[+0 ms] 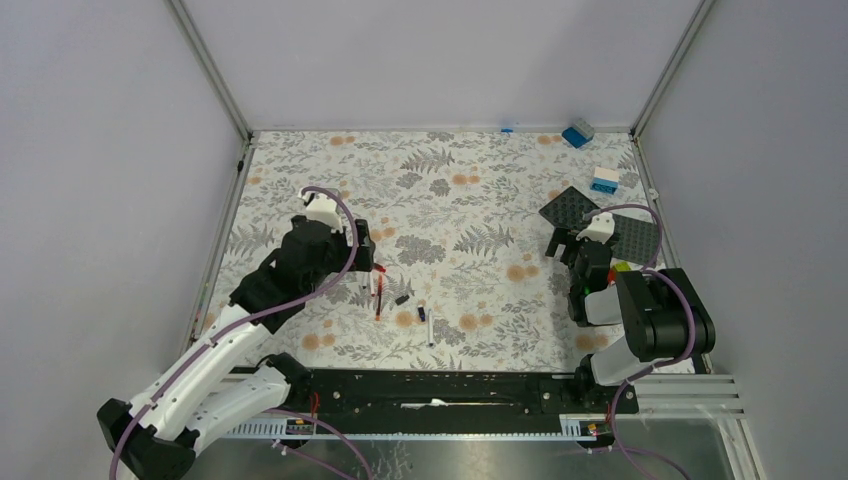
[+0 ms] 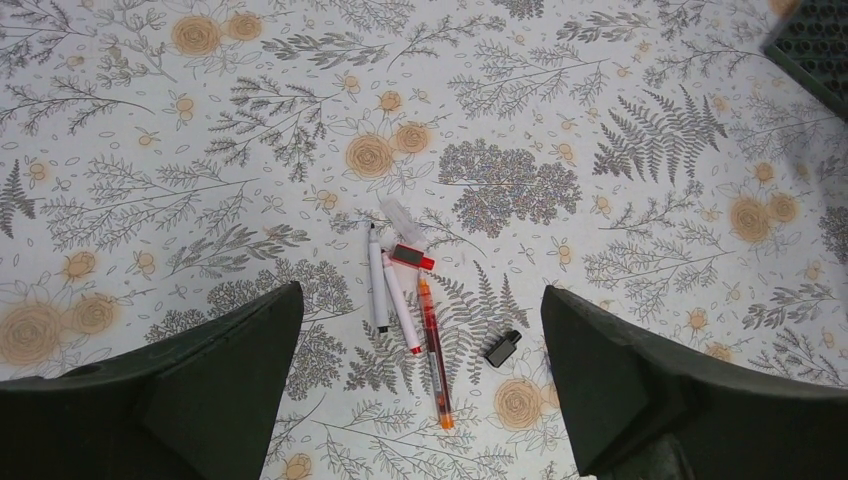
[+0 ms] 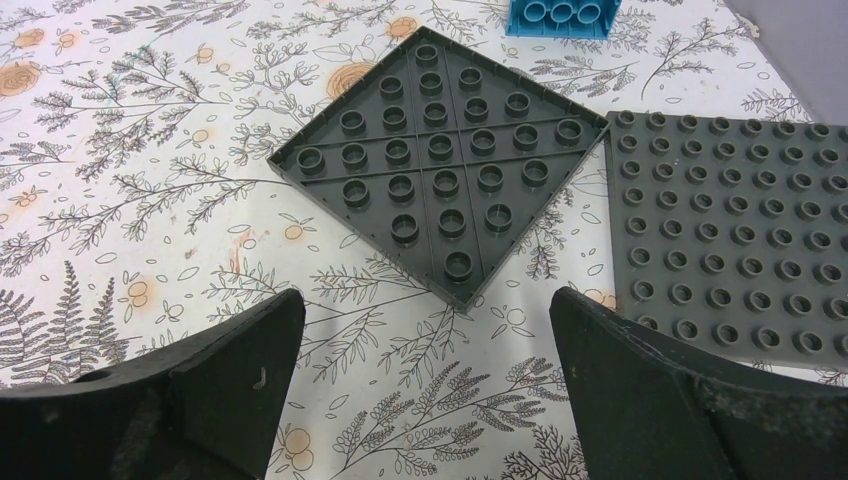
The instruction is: Insert the pens into the pen caps
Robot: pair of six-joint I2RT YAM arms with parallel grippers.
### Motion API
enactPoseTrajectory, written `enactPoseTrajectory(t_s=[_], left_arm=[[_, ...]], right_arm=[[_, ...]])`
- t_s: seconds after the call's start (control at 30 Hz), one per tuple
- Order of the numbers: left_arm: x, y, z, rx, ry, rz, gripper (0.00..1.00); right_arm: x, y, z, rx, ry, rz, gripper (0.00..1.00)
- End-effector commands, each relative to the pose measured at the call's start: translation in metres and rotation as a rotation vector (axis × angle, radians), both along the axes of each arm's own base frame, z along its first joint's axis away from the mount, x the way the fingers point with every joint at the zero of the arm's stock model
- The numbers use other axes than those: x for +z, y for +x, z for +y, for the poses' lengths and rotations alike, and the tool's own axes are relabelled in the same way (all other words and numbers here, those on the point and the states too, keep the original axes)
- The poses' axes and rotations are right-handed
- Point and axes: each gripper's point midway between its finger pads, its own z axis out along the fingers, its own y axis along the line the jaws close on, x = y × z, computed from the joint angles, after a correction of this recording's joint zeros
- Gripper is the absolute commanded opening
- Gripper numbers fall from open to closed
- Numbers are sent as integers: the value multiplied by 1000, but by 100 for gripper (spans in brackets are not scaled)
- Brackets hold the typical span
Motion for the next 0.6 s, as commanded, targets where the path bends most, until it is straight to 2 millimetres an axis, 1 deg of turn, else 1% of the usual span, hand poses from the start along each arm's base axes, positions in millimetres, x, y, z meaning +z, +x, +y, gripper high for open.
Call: enactPoseTrajectory(t_s=[0.0,0.03,0.1,0.17,0.23,0.27,0.33,0.4,0.47,0.5,0.53,0.57], left_arm=[[13,5,-9,-44,-27,-52,99],[13,5,-10,-48,-28,-50,99],[12,5,-12,-55,-31,-48,99],[12,4,-14,-64,-38,-44,99],[12,3,-17,-79,-48,-40,99],[12,3,-19,-84,-53,-35,99],[10,2,-22,-87,-70,-13,99],[5,0,-30,-97,-102,34,97],[-4,-4,-41,-109,-141,90,93],[-10,-6,-47,-110,-149,119,90],[-21,-7,-53,-100,-142,162,87],[-29,-9,-58,-89,-132,195,85]], right_arm=[[25,6,0,-2,-13,-97,100],[29,5,2,1,-21,-103,100],[45,4,3,-14,-24,-107,100],[55,4,8,-13,20,-58,100],[70,3,15,9,63,-41,100],[75,0,18,20,76,-22,100],[93,-2,21,8,133,-39,100],[116,-7,27,-10,255,-91,100],[127,-15,32,-35,391,-115,100],[130,-20,44,31,428,-110,100],[136,-24,55,86,460,-117,100],[139,-29,62,121,492,-119,100]])
